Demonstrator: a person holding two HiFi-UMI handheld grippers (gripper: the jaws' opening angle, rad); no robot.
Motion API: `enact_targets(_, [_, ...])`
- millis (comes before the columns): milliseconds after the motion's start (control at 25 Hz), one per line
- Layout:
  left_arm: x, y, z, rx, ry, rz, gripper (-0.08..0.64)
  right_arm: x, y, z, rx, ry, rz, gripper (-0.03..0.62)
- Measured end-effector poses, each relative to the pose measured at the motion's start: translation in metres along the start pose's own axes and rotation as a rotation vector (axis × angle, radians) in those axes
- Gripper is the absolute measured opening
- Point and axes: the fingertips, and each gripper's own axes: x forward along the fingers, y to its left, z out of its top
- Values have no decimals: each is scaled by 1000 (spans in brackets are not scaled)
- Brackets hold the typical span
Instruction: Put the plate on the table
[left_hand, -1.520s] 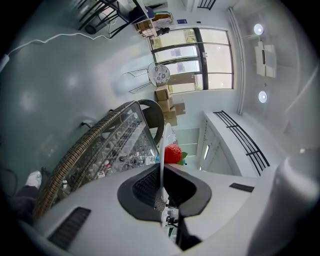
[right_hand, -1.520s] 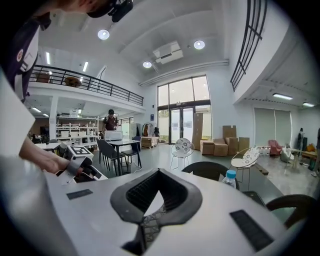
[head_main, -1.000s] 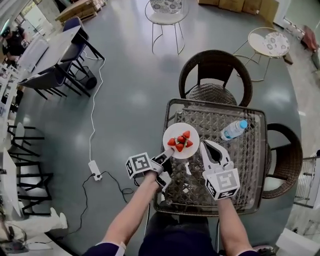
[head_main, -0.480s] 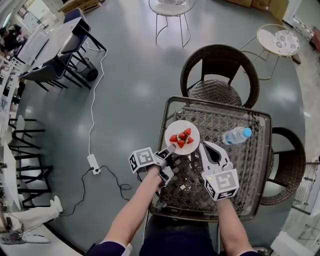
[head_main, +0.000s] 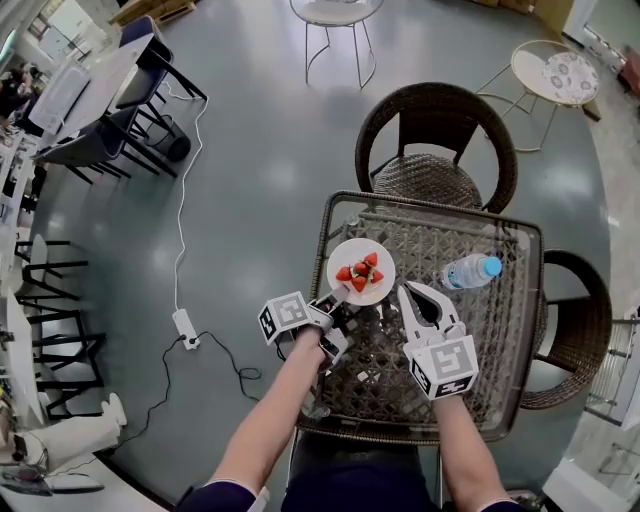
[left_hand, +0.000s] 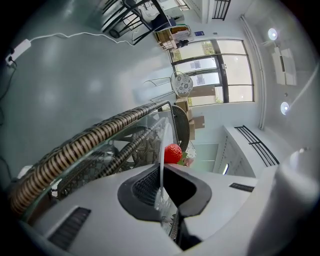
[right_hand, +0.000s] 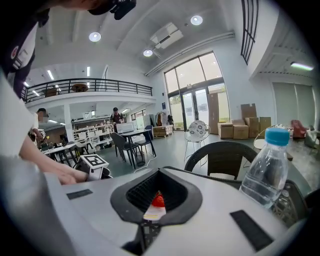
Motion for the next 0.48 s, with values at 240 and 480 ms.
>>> enact_targets(240, [4, 8, 0, -6, 1, 20, 15, 1, -3, -3, 1, 7, -4, 6])
enact_targets(480, [7, 10, 0, -11, 5, 26, 15, 1, -2, -6, 8, 16, -1, 6])
